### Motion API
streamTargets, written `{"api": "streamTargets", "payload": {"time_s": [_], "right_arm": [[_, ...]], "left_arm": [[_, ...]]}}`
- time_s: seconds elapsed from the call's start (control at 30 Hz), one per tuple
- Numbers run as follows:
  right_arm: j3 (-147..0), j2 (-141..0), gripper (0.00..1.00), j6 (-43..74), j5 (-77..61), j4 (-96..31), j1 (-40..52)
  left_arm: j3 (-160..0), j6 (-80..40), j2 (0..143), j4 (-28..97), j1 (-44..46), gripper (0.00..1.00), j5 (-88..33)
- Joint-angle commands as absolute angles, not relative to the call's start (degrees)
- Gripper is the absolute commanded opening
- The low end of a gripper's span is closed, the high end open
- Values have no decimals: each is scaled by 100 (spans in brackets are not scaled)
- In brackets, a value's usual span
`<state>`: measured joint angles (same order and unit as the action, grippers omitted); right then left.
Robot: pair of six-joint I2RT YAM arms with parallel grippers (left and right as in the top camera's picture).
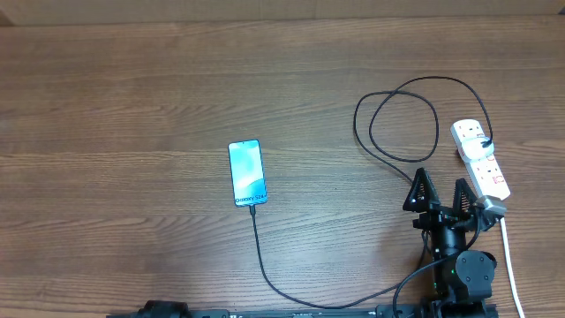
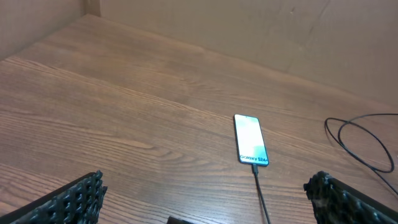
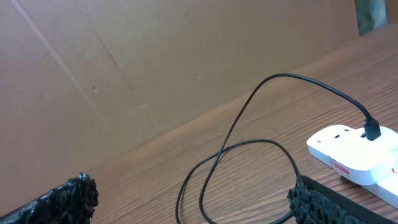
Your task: Plug charger to phone and switch on socket
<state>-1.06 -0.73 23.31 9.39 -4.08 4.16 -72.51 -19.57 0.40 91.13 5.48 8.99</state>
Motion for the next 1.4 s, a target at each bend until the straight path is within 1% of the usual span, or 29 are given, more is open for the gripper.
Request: {"api": "streamTargets", "payload": {"time_s": [0.0,0.83,0.93,1.13,1.27,1.37], "right_arm": [[-43,-14,100,2224,910,-377,399],[-45,-16,100,2224,910,-379,399],[-45,-16,100,2224,910,-379,399],[-45,-16,100,2224,910,-377,399],[-45,-16,100,2224,910,-379,399],[-45,-16,100,2224,910,-377,399]], "left_arm": [[-7275,-2043,27,9102,495,99,897],[-7332,-2040,25,9159,569,100,910],[-7334,-2018,25,9150,569,100,1245],[-7334,-2021,27,9139,567,100,1240],[-7179,-2034,27,8855,661,99,1153],[-6670,-1638,27,8200,674,99,1103]]}}
